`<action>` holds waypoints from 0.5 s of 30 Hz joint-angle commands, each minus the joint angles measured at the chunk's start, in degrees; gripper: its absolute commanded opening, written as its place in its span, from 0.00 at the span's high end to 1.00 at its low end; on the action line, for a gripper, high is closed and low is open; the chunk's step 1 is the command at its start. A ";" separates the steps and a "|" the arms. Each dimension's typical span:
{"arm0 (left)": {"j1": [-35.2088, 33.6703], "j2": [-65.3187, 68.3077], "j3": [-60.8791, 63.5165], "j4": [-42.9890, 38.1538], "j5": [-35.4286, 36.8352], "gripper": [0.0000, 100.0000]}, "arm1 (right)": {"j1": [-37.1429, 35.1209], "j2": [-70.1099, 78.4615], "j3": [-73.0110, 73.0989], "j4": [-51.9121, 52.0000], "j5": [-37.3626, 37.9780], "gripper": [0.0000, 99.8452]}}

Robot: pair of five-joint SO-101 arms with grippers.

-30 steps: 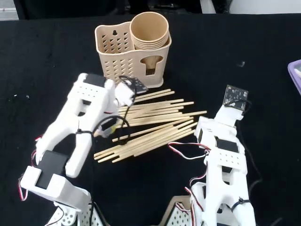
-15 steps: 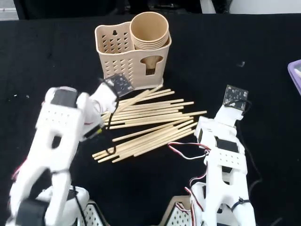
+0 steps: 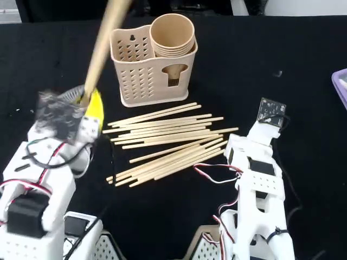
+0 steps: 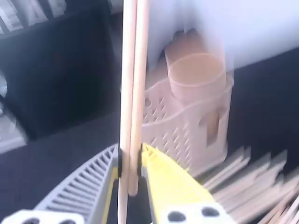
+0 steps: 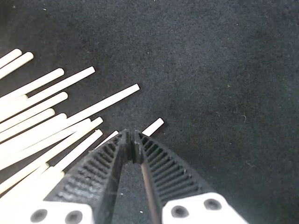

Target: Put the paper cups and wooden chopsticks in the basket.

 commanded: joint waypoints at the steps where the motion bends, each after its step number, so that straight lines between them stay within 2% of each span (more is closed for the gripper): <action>1: 0.13 1.58 8.57 -27.16 12.75 0.97 | -0.88 -1.63 -0.84 -0.88 0.70 0.99; 5: 0.13 8.26 13.41 -45.27 17.76 0.97 | -0.88 -1.63 -0.84 -0.88 0.79 0.99; 8: 0.13 15.21 13.32 -54.68 20.48 0.97 | -0.88 -1.63 -0.84 -0.88 0.79 0.99; 10: 0.13 20.22 11.03 -57.49 22.68 0.97 | -0.88 -1.71 -0.92 -0.88 0.79 0.99; 15: 0.13 32.18 2.07 -57.41 28.22 0.97 | -0.88 -1.80 -0.92 -0.88 0.79 0.99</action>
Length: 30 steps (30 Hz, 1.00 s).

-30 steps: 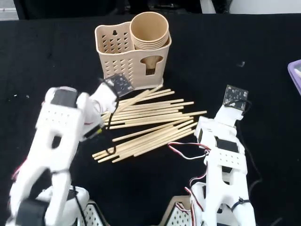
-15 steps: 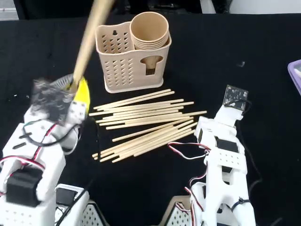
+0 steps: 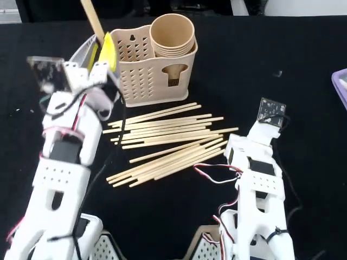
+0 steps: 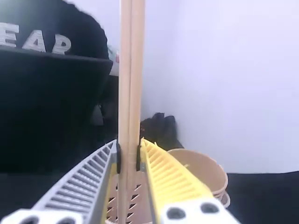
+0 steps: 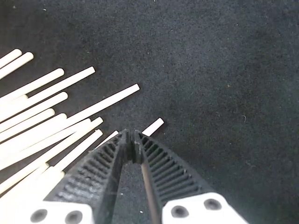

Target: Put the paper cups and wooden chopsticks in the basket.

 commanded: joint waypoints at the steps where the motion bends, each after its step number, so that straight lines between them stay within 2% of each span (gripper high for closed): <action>1: 0.13 9.49 -9.98 -2.02 5.45 0.97 | -0.88 -1.80 -0.92 -0.88 0.79 0.99; 7: 0.22 18.73 -14.20 2.73 9.32 0.97 | -0.88 -1.80 -1.01 -0.88 0.79 0.99; 17: 0.31 25.58 -14.11 2.37 8.97 0.97 | -0.88 -1.71 -1.01 -0.88 0.79 0.99; 30: 0.22 26.55 -17.01 2.73 9.14 0.97 | -0.97 -1.71 -1.01 -0.88 0.79 0.99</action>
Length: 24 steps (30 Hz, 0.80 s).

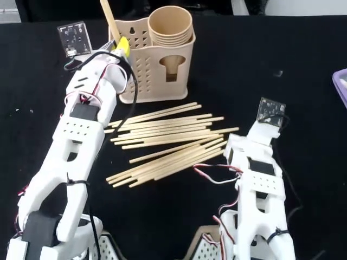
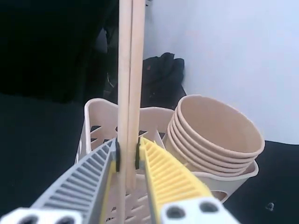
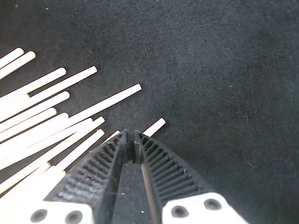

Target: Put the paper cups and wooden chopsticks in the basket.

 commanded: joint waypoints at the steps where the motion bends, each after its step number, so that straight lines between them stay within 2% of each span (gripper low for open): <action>1: 0.04 -1.23 -4.09 0.18 0.44 0.97 | -0.62 -1.71 -1.01 -0.88 0.79 0.99; 6: 0.66 -8.00 -2.24 2.11 0.53 0.97 | -0.62 -1.71 -1.10 -0.88 0.79 0.99; 11: 3.21 -17.23 -2.07 7.38 0.26 0.97 | -0.62 -1.71 -1.10 -0.88 0.79 0.99; 16: 5.76 -20.13 -2.59 7.47 0.18 0.97 | -0.62 -1.71 -1.01 -0.88 0.79 0.99; 21: 5.49 -15.82 -2.42 -0.62 -0.35 0.97 | -0.62 -1.71 -0.92 -0.88 0.79 0.99; 24: 4.35 -12.31 -2.51 -4.92 -4.31 0.97 | -0.62 -1.63 -0.92 -0.88 0.79 0.99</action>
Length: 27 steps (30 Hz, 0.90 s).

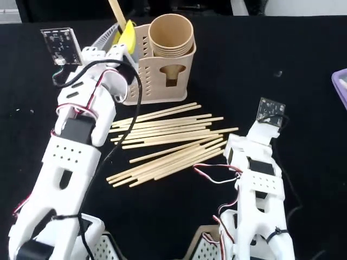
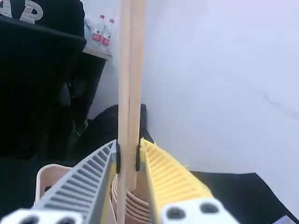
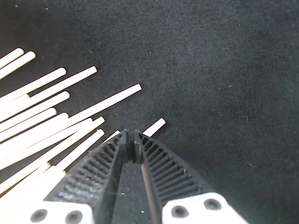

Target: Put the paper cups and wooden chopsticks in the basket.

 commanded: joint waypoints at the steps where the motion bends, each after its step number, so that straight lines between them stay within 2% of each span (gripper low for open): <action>1: -0.66 3.87 -2.51 -7.38 -4.66 0.97 | -0.62 -1.63 -0.92 -0.88 0.79 0.99; 9: -1.80 11.60 -2.33 -14.24 -5.45 0.97 | -0.62 -1.63 -0.92 -0.88 0.79 0.99; 15: -4.00 16.88 -2.07 -14.42 -5.10 0.97 | -0.62 -1.63 -0.92 -0.88 0.79 0.99; 27: -4.09 19.16 3.65 -14.68 -5.19 0.97 | -0.62 -1.63 -1.01 -0.88 0.79 0.99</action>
